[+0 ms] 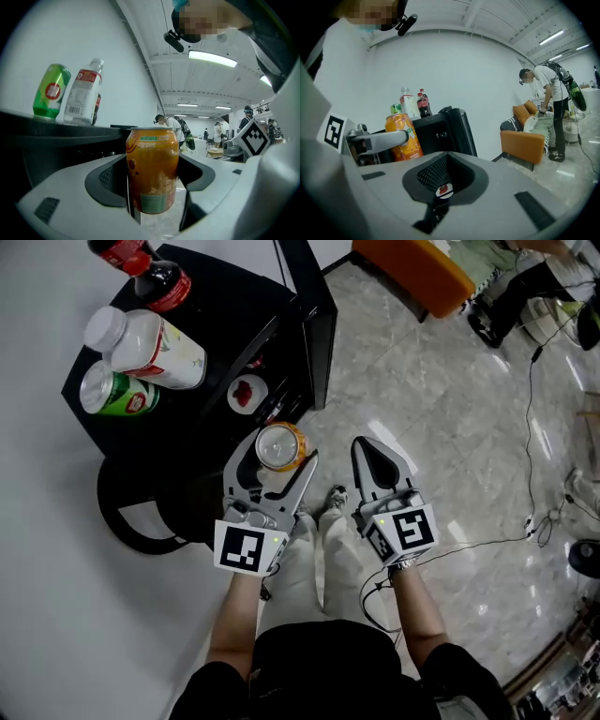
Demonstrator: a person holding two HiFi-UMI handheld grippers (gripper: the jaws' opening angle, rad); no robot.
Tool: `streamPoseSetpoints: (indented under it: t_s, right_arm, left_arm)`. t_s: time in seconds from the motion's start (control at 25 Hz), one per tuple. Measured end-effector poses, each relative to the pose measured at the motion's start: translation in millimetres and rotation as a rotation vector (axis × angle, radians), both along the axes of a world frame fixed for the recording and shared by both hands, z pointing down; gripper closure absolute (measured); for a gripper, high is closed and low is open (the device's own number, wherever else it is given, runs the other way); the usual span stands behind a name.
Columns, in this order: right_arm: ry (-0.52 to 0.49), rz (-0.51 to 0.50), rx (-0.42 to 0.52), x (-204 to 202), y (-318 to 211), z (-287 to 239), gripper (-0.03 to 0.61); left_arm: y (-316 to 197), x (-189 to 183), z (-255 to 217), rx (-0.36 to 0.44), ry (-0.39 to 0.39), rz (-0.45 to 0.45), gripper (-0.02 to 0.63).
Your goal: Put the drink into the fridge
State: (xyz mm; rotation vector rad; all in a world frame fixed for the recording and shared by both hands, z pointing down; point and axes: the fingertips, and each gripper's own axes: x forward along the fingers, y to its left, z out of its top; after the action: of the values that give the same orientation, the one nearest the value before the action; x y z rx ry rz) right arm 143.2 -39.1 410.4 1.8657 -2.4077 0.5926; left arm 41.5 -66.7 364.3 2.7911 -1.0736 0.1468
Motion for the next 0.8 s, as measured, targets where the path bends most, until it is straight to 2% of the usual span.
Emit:
streamPoseSetpoints:
  t_s: [0.32,0.56,0.8]
  right_arm:
    - [0.051,-0.024,0.009,-20,-9,55,0.565]
    - [0.071,-0.008,-0.035,-14,-8,105,0.565]
    - [0.088,-0.014,-0.072,-15,-1,148,0.565]
  left_arm:
    - [-10,-7,77,-0.066,-0.001,-0.012,0.285]
    - [-21,-12,133,-0.092,-0.024,-0.028,0.285]
    - [-34,-22,169,-0.094,-0.01,-0.063,0.285]
